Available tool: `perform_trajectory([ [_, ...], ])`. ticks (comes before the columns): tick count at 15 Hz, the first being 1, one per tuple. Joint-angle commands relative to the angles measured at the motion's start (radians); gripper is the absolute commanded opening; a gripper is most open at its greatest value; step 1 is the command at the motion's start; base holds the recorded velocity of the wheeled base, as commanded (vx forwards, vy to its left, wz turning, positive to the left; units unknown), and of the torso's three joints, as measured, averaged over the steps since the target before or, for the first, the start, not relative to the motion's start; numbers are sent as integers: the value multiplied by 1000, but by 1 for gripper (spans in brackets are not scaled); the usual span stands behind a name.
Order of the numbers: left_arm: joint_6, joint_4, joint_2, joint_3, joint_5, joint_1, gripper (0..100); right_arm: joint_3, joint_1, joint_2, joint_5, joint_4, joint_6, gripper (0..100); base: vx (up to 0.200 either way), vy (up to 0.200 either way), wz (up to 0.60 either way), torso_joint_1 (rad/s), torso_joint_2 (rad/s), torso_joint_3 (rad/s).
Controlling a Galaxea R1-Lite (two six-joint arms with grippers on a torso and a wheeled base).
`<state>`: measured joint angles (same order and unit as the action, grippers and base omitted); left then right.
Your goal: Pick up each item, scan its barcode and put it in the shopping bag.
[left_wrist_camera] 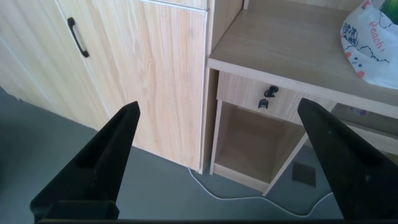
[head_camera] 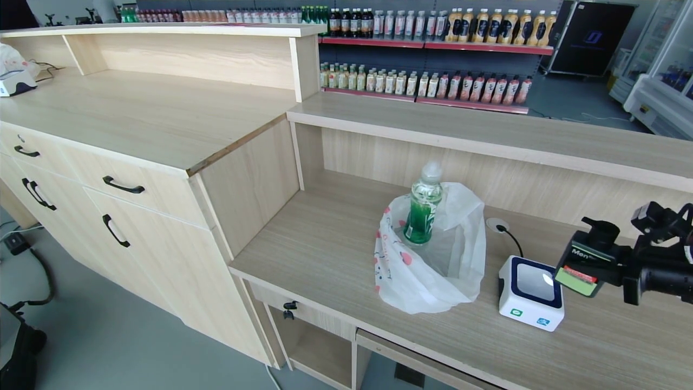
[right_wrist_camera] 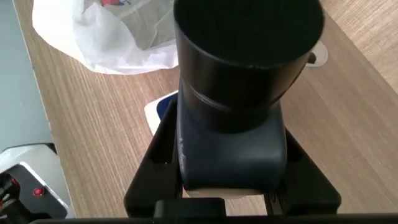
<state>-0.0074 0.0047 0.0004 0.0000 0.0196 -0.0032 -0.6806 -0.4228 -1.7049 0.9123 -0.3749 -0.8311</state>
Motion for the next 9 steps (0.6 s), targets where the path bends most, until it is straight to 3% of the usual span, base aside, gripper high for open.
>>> perform_trajectory([
  [1, 0, 0, 1, 0, 0, 0, 100, 53, -59, 139, 2, 10, -39, 0, 0, 0, 0, 0, 0, 0],
  [5, 0, 0, 1, 0, 0, 0, 100, 62, -80, 212, 0, 110, -37, 0, 0, 0, 0, 0, 0, 0],
  [9, 0, 0, 1, 0, 0, 0, 100, -31, -42, 232, -3, 111, 127, 0, 0, 0, 0, 0, 0, 0],
])
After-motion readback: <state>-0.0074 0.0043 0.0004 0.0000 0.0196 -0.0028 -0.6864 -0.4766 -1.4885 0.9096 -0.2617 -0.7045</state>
